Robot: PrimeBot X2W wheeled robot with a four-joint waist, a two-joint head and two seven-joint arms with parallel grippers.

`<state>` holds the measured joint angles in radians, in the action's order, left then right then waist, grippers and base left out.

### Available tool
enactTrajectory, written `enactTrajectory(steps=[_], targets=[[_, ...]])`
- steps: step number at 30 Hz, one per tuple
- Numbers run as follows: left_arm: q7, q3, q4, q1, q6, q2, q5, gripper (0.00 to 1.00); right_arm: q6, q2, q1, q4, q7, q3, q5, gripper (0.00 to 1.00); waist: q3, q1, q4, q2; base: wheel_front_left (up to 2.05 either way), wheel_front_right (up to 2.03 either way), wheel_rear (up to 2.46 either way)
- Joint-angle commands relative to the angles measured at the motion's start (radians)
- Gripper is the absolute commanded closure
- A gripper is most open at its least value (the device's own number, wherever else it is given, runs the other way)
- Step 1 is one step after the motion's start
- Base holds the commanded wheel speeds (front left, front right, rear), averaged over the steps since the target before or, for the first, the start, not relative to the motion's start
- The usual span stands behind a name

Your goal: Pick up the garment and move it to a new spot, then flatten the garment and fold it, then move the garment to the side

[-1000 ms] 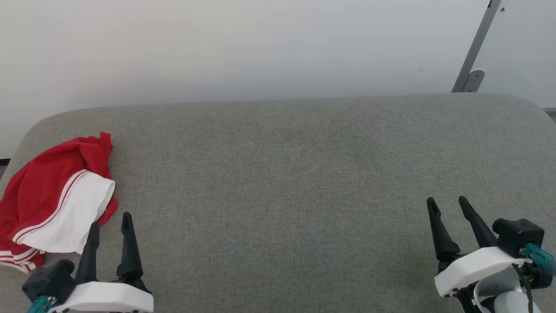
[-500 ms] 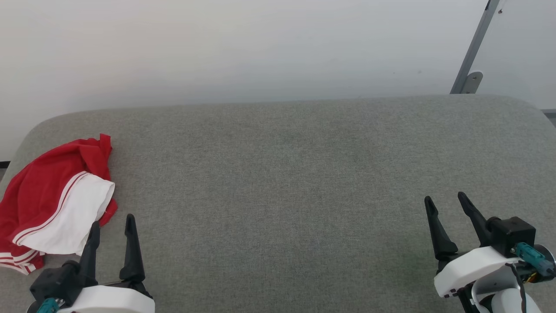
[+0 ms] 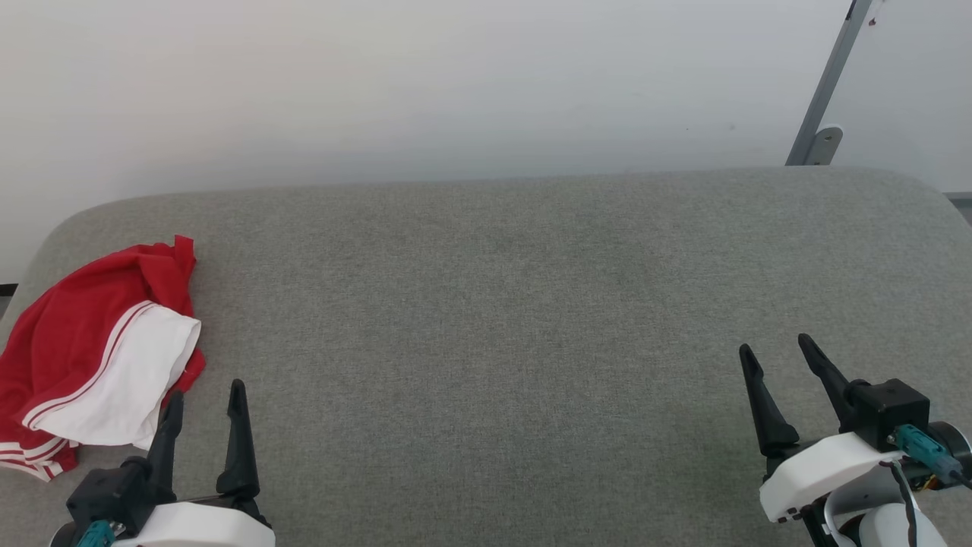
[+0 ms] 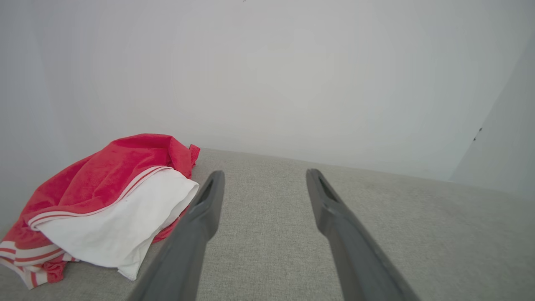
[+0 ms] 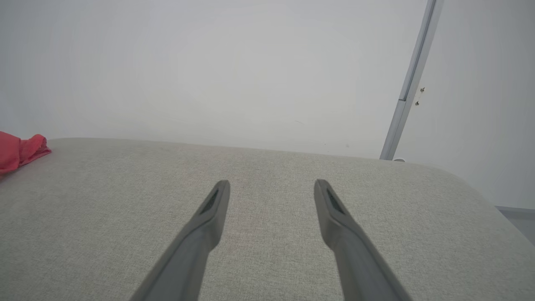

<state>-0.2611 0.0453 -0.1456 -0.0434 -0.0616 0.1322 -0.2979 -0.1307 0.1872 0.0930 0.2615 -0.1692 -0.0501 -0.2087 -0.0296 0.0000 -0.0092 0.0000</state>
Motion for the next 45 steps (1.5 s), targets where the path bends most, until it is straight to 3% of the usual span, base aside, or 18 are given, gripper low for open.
enactTrajectory(steps=[1,9,17,31,45], targets=[[-0.005,-0.002,-0.005,0.010,-0.005,0.007,-0.005,0.00,0.000,0.003,0.008,-0.003,-0.011,-0.002,0.000,0.00,0.000,0.0000,0.001,0.0000,0.00,0.00,0.00],[0.005,-0.012,-0.024,0.020,-0.009,0.019,-0.012,0.00,0.000,0.009,0.007,-0.001,-0.015,-0.007,0.003,0.00,-0.001,0.0000,0.007,0.0000,0.00,0.00,0.00],[0.022,0.004,-0.043,0.026,-0.001,0.037,-0.032,0.00,0.000,0.023,0.023,0.005,-0.005,-0.062,-0.011,0.00,-0.012,0.0000,0.063,0.0000,0.00,0.00,0.00],[0.054,0.049,-0.022,0.003,0.049,0.061,-0.052,0.00,0.000,0.036,0.088,0.042,-0.001,-0.197,-0.047,0.00,-0.038,0.0000,0.248,0.0000,0.00,0.00,0.00],[0.079,0.071,0.003,-0.027,0.085,0.065,-0.077,0.00,0.000,0.027,0.129,0.093,-0.025,-0.264,-0.077,0.00,-0.056,0.0000,0.427,0.0000,0.00,0.00,0.00]])
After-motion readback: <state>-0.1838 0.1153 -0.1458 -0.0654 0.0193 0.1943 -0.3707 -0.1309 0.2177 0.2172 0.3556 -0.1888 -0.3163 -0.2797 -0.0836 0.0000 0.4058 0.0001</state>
